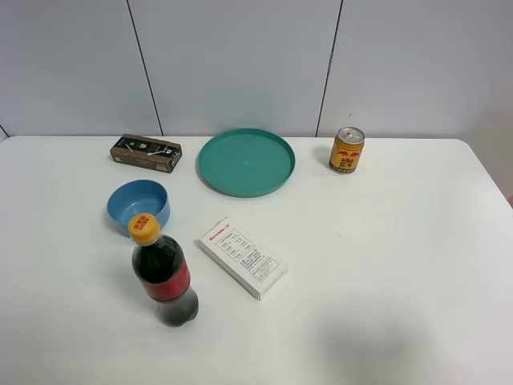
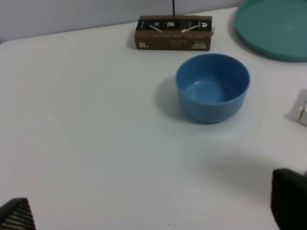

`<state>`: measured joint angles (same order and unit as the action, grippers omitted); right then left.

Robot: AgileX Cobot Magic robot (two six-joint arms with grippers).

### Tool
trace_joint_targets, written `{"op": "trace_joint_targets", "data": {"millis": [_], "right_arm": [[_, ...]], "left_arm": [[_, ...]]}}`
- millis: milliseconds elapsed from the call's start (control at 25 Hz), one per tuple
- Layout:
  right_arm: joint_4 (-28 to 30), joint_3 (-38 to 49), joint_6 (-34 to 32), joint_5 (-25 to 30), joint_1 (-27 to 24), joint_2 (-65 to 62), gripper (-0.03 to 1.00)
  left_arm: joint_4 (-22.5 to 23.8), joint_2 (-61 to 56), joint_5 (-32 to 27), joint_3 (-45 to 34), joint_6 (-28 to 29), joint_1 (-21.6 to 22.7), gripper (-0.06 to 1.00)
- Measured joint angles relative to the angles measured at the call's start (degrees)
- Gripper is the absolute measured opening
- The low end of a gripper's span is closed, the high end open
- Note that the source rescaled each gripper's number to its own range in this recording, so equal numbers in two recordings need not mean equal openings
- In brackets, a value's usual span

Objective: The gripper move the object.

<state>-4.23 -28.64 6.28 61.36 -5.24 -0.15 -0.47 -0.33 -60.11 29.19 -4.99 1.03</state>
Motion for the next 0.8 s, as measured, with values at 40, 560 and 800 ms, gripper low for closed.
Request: {"op": "trace_joint_targets", "data": {"millis": [40,560,800], "right_arm": [[0.0,0.0,0.0,0.0,0.0,0.0,1.0],[0.0,0.0,0.0,0.0,0.0,0.0,1.0],[0.0,0.0,0.0,0.0,0.0,0.0,1.0]], "left_arm": [[0.0,0.0,0.0,0.0,0.0,0.0,1.0],[0.0,0.0,0.0,0.0,0.0,0.0,1.0],[0.0,0.0,0.0,0.0,0.0,0.0,1.0]]}}
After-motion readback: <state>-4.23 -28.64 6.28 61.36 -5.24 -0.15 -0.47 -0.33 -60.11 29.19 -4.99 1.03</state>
